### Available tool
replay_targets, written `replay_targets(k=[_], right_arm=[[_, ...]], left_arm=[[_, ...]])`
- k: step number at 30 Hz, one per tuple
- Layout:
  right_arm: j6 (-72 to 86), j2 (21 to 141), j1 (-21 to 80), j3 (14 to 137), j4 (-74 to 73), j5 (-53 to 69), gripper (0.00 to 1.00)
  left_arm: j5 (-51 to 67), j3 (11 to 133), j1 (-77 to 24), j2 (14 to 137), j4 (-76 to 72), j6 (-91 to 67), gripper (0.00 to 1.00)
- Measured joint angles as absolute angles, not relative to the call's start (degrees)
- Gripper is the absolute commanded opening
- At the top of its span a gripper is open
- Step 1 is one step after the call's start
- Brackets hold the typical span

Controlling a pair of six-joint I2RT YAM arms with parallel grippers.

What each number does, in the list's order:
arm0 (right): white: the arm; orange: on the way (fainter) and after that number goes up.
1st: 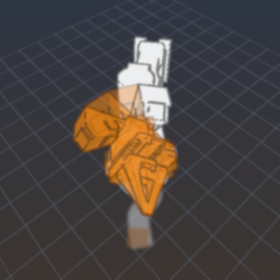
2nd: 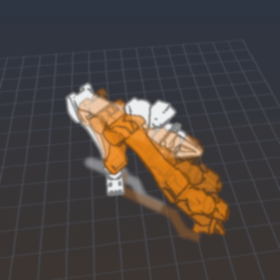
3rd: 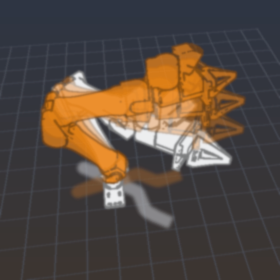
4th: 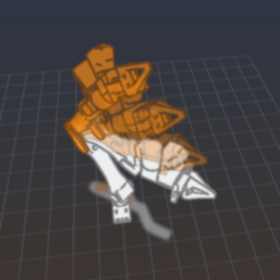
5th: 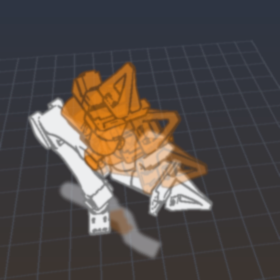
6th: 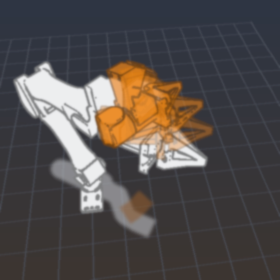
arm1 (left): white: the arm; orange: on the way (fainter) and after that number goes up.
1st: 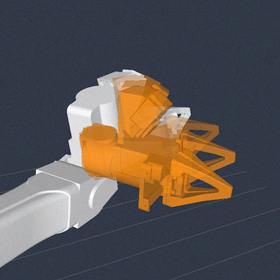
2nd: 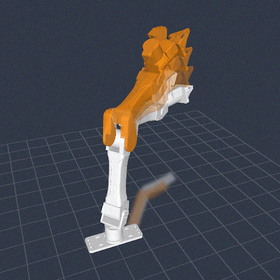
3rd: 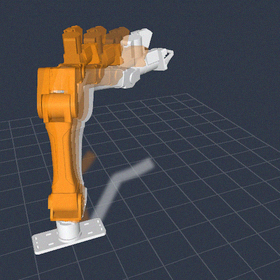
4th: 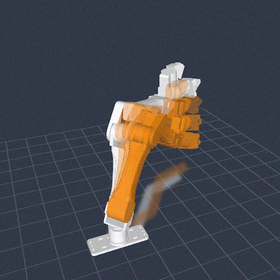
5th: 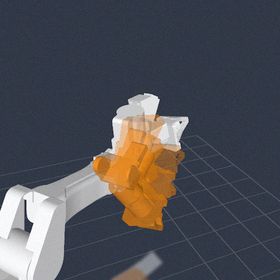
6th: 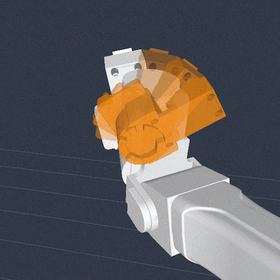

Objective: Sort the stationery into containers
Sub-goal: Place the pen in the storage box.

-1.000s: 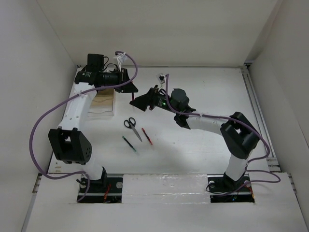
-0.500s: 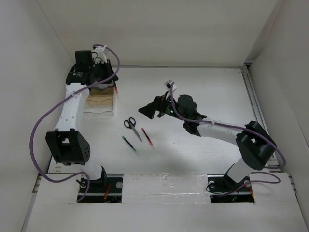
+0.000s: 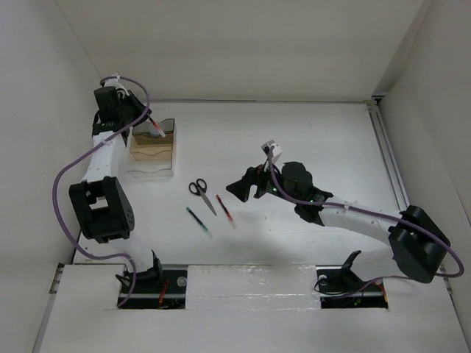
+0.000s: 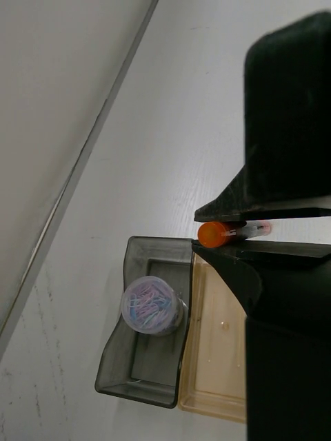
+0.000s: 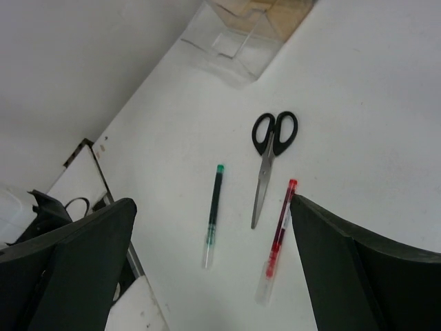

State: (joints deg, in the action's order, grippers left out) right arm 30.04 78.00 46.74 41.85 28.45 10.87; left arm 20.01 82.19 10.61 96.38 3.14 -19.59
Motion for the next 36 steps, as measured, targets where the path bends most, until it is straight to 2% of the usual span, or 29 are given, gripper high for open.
replay_targets(k=[14, 35, 36], right_arm=[[29.5, 68.1, 50.6, 32.9, 22.9, 7.0, 1.00], [27.1, 56.9, 50.7, 31.8, 15.4, 4.3, 1.00], [27.1, 56.3, 50.7, 31.6, 15.4, 4.3, 1.00]], left_arm=[[14.1, 77.3, 10.6, 101.4, -11.9, -24.8, 0.00], [10.7, 63.7, 10.6, 100.9, -18.7, -27.7, 0.00], [10.3, 63.5, 10.6, 100.6, -18.8, -27.8, 0.03]])
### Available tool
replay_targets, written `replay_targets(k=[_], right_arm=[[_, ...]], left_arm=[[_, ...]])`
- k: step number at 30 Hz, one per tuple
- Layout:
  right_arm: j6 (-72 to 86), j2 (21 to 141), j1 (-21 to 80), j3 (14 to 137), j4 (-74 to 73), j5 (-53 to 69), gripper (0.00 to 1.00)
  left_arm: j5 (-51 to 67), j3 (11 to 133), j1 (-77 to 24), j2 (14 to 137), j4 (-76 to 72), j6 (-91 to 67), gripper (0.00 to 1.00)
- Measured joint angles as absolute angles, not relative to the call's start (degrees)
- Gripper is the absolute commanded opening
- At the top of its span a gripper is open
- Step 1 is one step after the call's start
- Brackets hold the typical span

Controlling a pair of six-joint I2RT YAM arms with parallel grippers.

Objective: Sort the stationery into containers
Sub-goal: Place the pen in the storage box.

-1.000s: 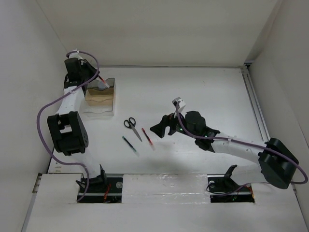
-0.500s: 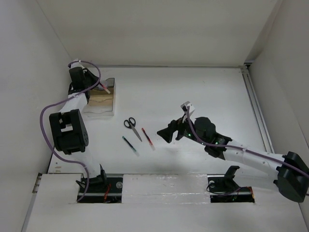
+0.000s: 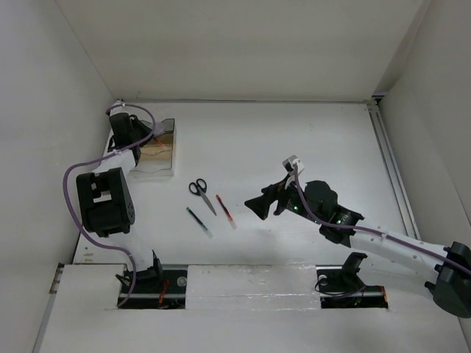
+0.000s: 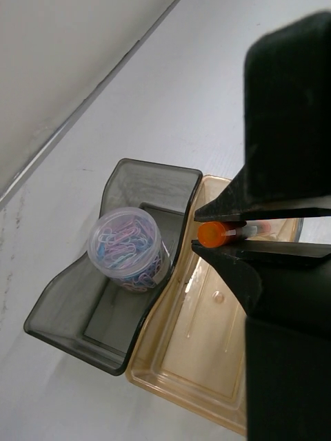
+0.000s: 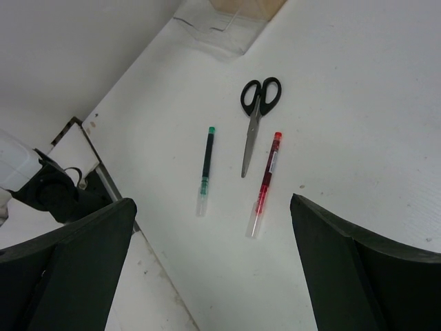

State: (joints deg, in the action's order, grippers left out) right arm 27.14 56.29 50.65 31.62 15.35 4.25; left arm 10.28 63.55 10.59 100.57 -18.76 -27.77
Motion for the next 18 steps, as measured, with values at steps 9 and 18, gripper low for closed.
replay_targets(k=[9, 18], right_arm=[[27.0, 53.8, 50.7, 30.9, 13.1, 3.0, 1.00], [26.7, 51.2, 50.7, 30.9, 11.9, 1.7, 1.00]], left_arm=[[8.7, 62.2, 10.6, 96.4, -20.1, -28.0, 0.12], [8.5, 61.8, 10.6, 96.5, -19.7, -28.2, 0.12]])
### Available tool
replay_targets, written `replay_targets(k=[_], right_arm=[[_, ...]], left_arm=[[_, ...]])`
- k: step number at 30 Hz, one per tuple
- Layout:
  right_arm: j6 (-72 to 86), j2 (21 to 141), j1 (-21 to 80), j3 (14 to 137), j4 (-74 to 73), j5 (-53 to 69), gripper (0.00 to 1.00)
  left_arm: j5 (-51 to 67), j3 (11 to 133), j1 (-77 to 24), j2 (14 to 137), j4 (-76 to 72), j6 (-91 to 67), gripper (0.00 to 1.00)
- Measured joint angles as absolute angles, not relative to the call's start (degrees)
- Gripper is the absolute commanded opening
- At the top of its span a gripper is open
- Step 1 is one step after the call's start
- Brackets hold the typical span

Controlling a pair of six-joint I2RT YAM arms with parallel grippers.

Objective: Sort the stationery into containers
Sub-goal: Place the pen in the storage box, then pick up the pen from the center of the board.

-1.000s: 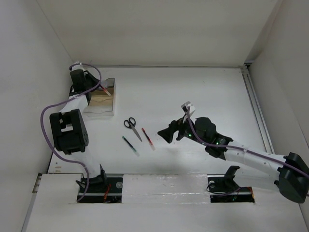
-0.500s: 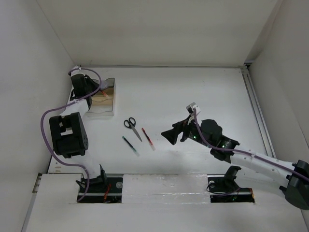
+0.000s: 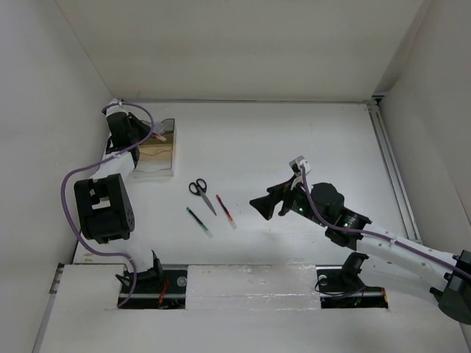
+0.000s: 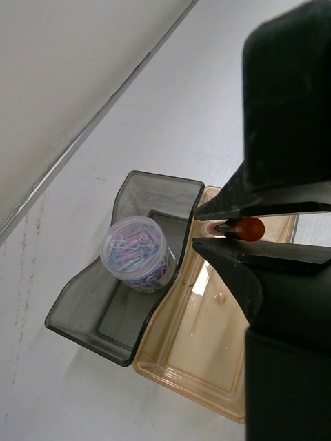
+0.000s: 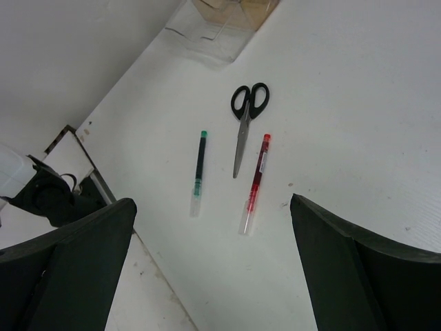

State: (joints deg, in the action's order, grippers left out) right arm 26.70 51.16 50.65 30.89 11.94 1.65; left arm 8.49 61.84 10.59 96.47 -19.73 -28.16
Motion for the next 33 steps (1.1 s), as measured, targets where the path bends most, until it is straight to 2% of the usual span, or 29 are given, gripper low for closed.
replay_targets(k=[11, 16, 18, 19, 22, 23, 30, 33], right_arm=[[26.5, 50.9, 50.7, 30.7, 10.9, 1.0, 1.00], [26.5, 50.8, 50.7, 30.0, 10.6, 0.8, 1.00], [26.5, 50.8, 50.7, 30.0, 10.5, 0.8, 1.00], [26.5, 50.8, 50.7, 30.0, 10.5, 0.8, 1.00], [26.5, 50.7, 50.7, 30.0, 10.5, 0.8, 1.00], [26.5, 50.7, 50.7, 30.0, 10.6, 0.8, 1.00], [26.5, 51.3, 50.7, 30.0, 10.6, 0.7, 1.00], [26.3, 54.1, 50.7, 30.8, 10.5, 0.4, 1.00]], left_arm=[[9.2, 61.8, 10.6, 96.7, -19.2, -28.3, 0.10], [11.4, 62.5, 10.6, 98.8, -17.5, -27.7, 0.16], [12.2, 62.8, 10.6, 99.9, -16.6, -27.3, 0.24], [12.5, 62.9, 10.6, 100.3, -16.1, -27.1, 0.38], [13.1, 63.0, 10.6, 100.7, -14.9, -26.3, 0.68], [13.1, 63.1, 10.6, 100.7, -14.7, -26.2, 0.68], [15.1, 63.4, 12.4, 100.5, -14.5, -26.2, 1.00], [15.1, 64.4, 14.3, 99.9, -13.5, -26.3, 1.00]])
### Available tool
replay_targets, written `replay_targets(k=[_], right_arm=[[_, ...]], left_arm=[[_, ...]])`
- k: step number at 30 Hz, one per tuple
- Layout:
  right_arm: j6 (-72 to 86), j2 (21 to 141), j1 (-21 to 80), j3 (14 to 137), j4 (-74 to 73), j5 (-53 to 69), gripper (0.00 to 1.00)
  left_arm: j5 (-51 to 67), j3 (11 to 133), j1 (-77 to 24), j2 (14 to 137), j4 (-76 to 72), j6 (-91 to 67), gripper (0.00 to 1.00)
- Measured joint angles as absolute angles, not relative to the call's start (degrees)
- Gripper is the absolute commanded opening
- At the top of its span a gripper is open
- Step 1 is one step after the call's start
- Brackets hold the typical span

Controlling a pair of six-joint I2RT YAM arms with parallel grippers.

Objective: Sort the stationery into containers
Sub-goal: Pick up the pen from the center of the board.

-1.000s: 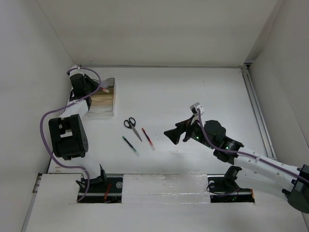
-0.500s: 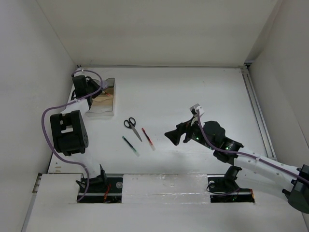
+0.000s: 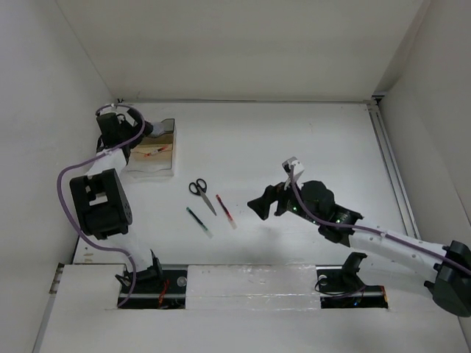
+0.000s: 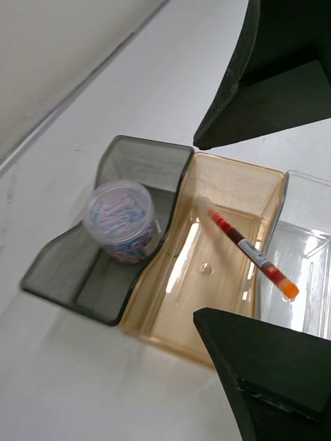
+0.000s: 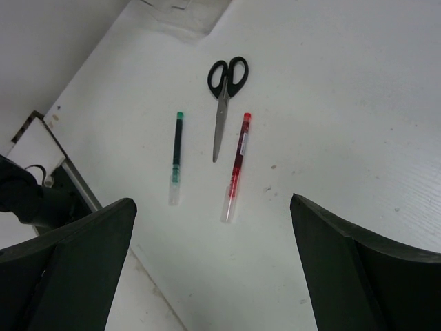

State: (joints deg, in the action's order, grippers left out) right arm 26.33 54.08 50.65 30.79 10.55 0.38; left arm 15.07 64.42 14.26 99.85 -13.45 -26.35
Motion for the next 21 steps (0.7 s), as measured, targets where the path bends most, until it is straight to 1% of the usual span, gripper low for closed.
replay_targets(k=[7, 11, 16, 18, 21], right_arm=[[25.4, 64.2, 50.7, 36.5, 9.1, 0.4, 1.00], [24.8, 70.9, 50.7, 42.7, 6.4, -1.0, 1.00], [24.2, 80.6, 50.7, 50.2, 3.9, -0.9, 1.00], [24.1, 84.7, 50.7, 53.0, 2.1, -0.8, 1.00], [23.9, 92.3, 50.7, 59.0, -1.3, -0.4, 0.96]], left_arm=[[13.5, 71.6, 15.5, 98.8, -9.7, -25.7, 1.00], [12.5, 74.1, 15.3, 96.5, -7.2, -24.3, 1.00], [11.2, 81.3, 15.2, 95.3, -0.9, -21.6, 1.00], [11.1, 81.8, 15.2, 93.5, 1.3, -20.0, 1.00], [10.9, 82.0, 15.2, 90.6, 5.9, -17.1, 1.00]])
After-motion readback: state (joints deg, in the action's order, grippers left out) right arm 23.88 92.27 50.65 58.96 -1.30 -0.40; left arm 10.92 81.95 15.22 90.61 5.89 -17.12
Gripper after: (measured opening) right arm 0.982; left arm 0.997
